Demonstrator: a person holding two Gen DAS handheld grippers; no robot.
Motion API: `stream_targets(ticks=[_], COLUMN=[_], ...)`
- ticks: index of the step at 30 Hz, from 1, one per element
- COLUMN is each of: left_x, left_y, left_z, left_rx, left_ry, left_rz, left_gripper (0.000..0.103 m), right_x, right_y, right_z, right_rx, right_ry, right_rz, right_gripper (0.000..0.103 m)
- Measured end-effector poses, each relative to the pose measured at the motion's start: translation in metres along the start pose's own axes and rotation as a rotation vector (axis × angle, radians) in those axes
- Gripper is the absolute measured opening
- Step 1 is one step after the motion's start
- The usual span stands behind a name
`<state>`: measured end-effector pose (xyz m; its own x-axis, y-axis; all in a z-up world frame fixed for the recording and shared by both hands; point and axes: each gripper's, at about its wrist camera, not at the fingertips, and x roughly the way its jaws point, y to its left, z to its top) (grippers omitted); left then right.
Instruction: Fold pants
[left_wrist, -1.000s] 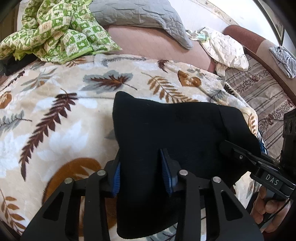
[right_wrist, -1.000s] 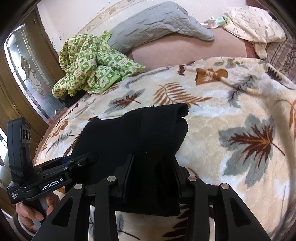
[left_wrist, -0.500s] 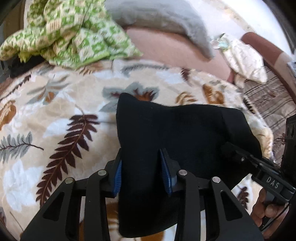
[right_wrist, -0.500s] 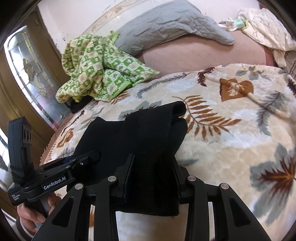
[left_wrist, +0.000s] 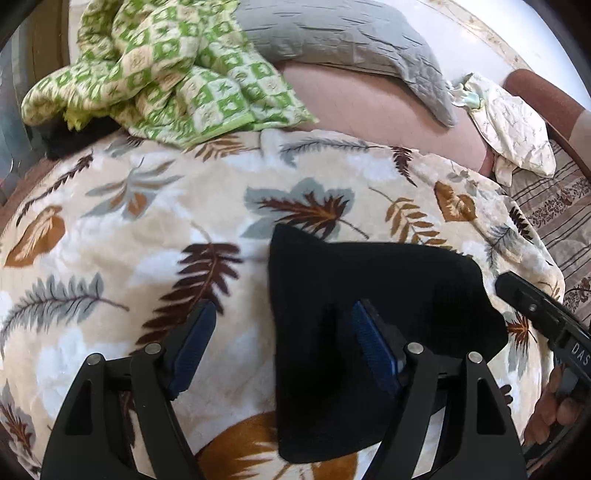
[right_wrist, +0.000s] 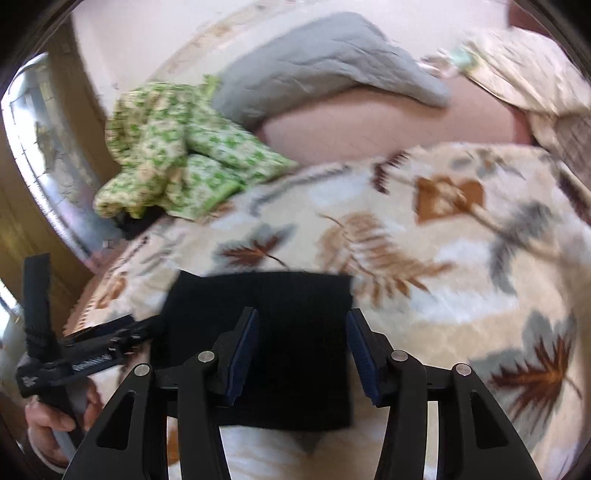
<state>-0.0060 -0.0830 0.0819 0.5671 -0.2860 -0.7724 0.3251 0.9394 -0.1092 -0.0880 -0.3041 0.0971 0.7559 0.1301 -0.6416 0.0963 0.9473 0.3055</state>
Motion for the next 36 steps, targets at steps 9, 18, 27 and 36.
stream_targets(ticks=[9, 18, 27, 36], left_x=[0.049, 0.047, 0.019, 0.023], left_y=[-0.011, -0.012, -0.013, -0.018], left_z=[0.006, 0.005, -0.012, -0.034], left_rx=[0.018, 0.005, 0.007, -0.003], left_ry=[0.063, 0.059, 0.067, 0.067], left_rz=[0.026, 0.017, 0.011, 0.022], left_gripper=[0.079, 0.081, 0.080, 0.081], right_x=[0.067, 0.077, 0.026, 0.029], right_y=[0.013, 0.009, 0.025, 0.021], right_z=[0.006, 0.000, -0.018, -0.054], right_rx=[-0.057, -0.065, -0.144, -0.130], right_ry=[0.122, 0.151, 0.126, 0.166], right_rz=[-0.043, -0.043, -0.069, -0.098], right_gripper=[0.038, 0.041, 0.048, 0.052])
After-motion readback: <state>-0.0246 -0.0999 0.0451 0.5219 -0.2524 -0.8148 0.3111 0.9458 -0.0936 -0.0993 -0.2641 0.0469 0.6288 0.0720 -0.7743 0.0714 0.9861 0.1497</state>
